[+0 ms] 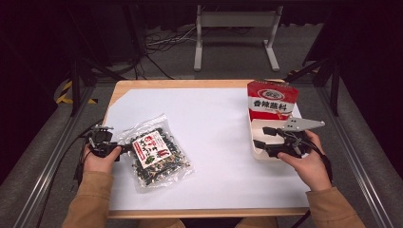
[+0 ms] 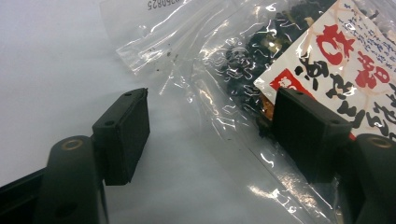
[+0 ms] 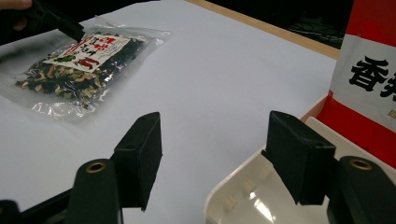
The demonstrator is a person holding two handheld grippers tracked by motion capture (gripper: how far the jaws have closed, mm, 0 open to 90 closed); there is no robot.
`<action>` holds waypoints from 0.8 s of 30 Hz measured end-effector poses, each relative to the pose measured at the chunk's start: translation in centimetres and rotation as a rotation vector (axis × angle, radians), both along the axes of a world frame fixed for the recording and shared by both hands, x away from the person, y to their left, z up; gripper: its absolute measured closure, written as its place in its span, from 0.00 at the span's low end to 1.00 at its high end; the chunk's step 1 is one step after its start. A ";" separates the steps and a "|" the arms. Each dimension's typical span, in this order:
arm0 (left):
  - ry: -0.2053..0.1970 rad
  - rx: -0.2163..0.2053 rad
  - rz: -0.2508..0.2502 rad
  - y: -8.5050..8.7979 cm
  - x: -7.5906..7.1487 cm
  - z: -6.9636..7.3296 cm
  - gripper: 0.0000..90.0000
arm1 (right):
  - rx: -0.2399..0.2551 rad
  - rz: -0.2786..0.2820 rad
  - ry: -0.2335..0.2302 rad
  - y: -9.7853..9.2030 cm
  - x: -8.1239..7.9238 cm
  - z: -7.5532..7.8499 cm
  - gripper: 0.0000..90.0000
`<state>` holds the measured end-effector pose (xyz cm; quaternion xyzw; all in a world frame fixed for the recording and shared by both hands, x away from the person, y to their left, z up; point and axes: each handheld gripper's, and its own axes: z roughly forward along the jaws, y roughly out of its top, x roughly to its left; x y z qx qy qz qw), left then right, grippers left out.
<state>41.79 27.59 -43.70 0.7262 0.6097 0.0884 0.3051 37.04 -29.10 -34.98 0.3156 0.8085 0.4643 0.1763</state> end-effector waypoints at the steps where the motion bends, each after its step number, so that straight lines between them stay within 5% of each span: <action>1: -0.001 -0.003 -0.007 0.0 0.0 0.0 0.32 | 0.000 0.001 0.000 0.0 0.0 0.0 0.40; 15: 0.007 -0.023 -0.027 -1.1 0.5 -0.1 0.41 | 0.002 0.002 0.009 0.2 0.2 -0.2 0.40; 24: 0.008 -0.055 -0.049 -1.9 0.8 -0.2 0.72 | 0.005 0.001 0.013 0.1 0.3 -0.4 0.40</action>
